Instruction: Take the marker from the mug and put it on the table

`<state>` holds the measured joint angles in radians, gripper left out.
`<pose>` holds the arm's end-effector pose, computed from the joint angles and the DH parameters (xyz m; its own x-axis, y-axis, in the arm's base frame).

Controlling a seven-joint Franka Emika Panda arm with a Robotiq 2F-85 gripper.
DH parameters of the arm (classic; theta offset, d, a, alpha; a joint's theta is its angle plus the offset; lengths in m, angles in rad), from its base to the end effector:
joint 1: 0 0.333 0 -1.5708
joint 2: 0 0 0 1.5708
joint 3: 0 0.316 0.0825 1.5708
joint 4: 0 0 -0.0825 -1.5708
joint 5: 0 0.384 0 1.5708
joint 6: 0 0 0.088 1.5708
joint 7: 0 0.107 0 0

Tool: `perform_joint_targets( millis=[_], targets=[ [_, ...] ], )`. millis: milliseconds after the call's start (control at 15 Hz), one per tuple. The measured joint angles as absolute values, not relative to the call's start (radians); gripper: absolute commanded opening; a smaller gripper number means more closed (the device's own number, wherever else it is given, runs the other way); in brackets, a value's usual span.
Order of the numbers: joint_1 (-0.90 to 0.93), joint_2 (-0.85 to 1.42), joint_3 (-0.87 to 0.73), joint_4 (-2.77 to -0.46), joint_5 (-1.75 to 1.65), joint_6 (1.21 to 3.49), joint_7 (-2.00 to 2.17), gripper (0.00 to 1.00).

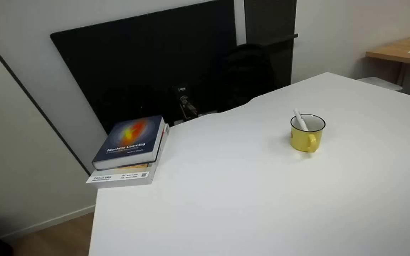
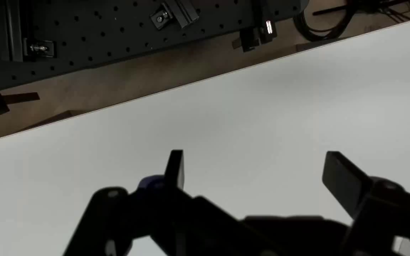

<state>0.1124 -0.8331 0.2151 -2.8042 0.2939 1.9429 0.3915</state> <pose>0.2762 0.1077 0.4185 0.9674 -0.2416 -0.0763 -0.2479 -0.9647 -0.0885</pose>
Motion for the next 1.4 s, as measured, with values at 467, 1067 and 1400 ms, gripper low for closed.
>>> perform_joint_targets(
  millis=[467,1067,1400],
  targets=[
    [0.112,-0.833,0.215,-2.804,0.294,1.943,0.391,1.0],
    [0.078,-0.762,0.158,-2.776,0.28,1.951,0.278,1.0],
    [0.019,-0.518,0.026,-2.648,0.256,1.974,0.094,1.0]
  ],
)
